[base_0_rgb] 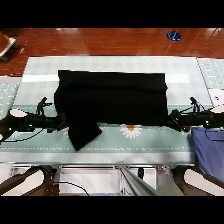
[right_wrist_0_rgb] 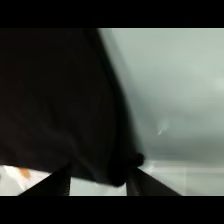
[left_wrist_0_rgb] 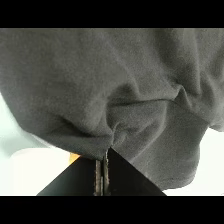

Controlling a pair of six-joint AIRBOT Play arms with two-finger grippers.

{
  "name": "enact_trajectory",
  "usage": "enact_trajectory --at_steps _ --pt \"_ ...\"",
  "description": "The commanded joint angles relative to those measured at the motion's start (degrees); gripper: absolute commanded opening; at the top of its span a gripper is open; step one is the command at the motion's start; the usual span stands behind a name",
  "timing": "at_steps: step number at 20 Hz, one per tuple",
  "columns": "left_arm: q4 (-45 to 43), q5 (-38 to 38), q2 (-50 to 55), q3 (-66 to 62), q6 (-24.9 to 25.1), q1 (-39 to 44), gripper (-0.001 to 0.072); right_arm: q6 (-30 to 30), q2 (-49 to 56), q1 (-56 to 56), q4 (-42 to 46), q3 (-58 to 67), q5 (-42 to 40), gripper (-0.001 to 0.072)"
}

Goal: Fold the shirts.

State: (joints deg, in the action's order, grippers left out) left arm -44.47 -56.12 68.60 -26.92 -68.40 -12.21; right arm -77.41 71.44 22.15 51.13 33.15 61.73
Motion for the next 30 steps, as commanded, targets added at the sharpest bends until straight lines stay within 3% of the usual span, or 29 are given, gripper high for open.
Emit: enact_trajectory --at_steps 1,2,4,5,9,13,15,18,22,26,30 --pt "0.0 0.1 0.0 0.0 0.2 0.0 0.002 1.4 0.9 -0.9 -3.7 -0.1 -5.5 0.0398" --pt "0.0 0.2 0.0 0.0 0.3 0.0 0.002 2.4 0.9 -0.9 -3.9 -0.1 -4.7 0.034" --pt "0.0 0.2 0.0 0.0 0.3 0.0 0.002 6.4 0.9 -0.9 -6.0 -0.1 -4.1 0.0058" --pt "0.0 0.0 0.0 0.0 0.3 0.0 0.002 9.0 0.9 -0.9 -7.8 -0.1 -3.6 0.0021" --pt "-0.2 -11.3 -2.7 -1.2 2.8 -2.6 0.002 10.0 -1.4 -0.7 -2.3 1.3 2.7 0.002" --pt "-1.8 -21.6 -10.8 -1.2 3.4 -12.7 0.002 9.0 -6.8 5.6 2.8 1.3 6.3 0.0019" --pt "-1.7 -23.8 -14.2 -1.2 3.6 -16.9 0.002 8.9 -8.9 7.7 1.1 1.3 6.0 0.002" --pt "1.4 -19.3 -14.3 -1.4 3.7 -16.0 0.0019 11.8 -9.0 6.0 -4.2 1.5 4.5 0.002" --pt "3.4 -7.3 -9.4 -7.1 3.0 -10.0 0.0019 11.3 -6.3 2.1 -4.8 7.2 -1.0 0.002" --pt "3.8 0.3 2.9 -21.4 -0.7 -3.6 0.0019 10.0 4.8 -0.7 -4.8 19.4 -1.3 0.002" --pt "3.8 0.4 17.6 -39.6 -3.1 0.4 0.002 9.0 16.3 -2.3 -7.0 31.9 -0.9 0.002"
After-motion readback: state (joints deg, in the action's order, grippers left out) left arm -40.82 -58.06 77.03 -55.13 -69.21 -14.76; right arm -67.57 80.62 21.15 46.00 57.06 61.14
